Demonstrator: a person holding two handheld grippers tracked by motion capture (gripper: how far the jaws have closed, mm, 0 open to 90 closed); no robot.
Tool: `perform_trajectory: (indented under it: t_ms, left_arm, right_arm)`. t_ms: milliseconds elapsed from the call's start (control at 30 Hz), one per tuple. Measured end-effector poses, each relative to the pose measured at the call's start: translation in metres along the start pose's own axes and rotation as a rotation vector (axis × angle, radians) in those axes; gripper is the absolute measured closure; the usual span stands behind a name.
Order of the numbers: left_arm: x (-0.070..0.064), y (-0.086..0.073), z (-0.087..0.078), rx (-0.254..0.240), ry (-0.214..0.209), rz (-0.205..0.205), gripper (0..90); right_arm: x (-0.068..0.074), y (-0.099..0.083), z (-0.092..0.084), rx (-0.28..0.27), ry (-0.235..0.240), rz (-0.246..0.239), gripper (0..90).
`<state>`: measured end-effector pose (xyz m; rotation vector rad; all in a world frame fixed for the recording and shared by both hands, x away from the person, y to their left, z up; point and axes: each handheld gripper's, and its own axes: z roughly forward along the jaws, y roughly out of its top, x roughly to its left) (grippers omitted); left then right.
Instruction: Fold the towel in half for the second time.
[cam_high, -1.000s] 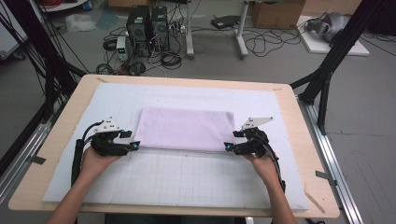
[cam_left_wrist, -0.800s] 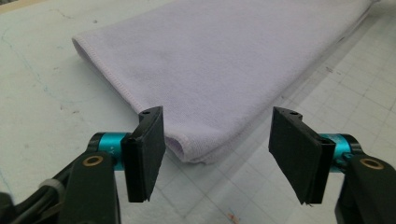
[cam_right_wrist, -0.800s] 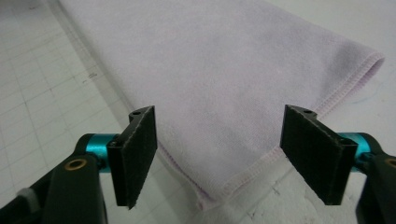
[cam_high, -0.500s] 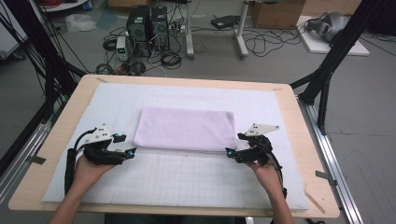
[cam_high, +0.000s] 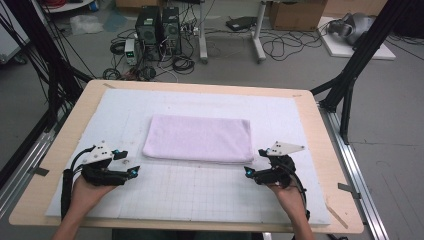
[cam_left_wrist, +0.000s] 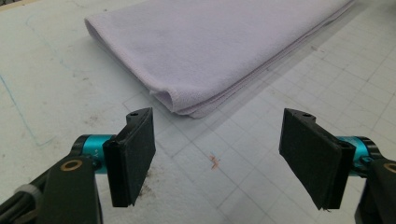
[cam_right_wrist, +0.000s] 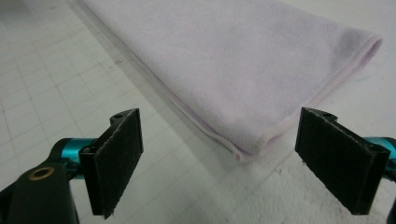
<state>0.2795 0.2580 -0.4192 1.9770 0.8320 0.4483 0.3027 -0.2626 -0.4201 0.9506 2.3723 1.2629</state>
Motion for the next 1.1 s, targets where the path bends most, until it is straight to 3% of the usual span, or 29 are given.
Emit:
perform_trajectory:
  t_ms: [667, 1100]
  left_arm:
    - [-0.01, -0.014, -0.017, 0.0, 0.016, -0.011, 26.4]
    - [-0.01, -0.016, -0.018, -0.006, 0.022, -0.015, 26.4]
  right_arm:
    - [0.016, -0.025, -0.03, -0.033, -0.039, 0.013, 12.3]
    - [0.019, -0.03, -0.033, -0.034, -0.049, 0.004, 12.3]
